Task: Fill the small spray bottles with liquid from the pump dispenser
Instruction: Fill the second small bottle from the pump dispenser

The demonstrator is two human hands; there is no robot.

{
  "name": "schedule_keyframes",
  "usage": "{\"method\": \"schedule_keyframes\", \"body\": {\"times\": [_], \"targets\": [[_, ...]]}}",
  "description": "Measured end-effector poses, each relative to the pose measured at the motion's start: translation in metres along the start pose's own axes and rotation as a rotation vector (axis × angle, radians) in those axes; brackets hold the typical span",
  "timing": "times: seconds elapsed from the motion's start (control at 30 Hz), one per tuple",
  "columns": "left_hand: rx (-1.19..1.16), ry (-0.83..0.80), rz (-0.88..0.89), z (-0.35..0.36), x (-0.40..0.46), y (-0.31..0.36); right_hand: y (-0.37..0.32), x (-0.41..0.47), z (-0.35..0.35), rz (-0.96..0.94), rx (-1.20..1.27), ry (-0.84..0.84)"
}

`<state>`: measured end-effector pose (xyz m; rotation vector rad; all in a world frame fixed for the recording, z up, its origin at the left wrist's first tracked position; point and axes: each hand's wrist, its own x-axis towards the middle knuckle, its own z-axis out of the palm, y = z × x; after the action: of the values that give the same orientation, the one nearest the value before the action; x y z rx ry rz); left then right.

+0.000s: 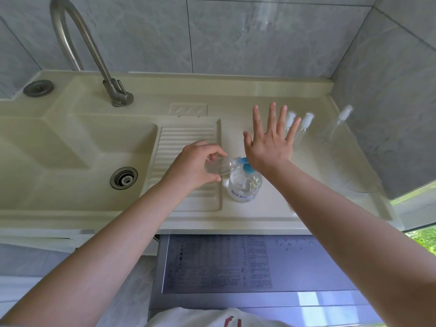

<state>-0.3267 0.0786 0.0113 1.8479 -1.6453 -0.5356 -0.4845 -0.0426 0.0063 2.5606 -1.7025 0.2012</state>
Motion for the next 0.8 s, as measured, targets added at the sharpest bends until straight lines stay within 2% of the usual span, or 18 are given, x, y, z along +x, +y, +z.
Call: {"method": "schedule_keyframes", "body": {"times": [0.37,0.57,0.8], "targets": [[0.006,-0.006,0.006,0.0009,0.0009,-0.0022,0.0001,-0.0018,-0.0012,0.036,0.025,-0.036],[0.002,-0.006,-0.006,0.0014,-0.0002,-0.0029,0.0005,-0.0014,-0.0082,0.042,-0.027,0.047],[0.000,0.005,0.011,0.0016,0.0013,-0.0035,-0.0044,-0.0049,0.0002,0.051,0.007,-0.019]]}}
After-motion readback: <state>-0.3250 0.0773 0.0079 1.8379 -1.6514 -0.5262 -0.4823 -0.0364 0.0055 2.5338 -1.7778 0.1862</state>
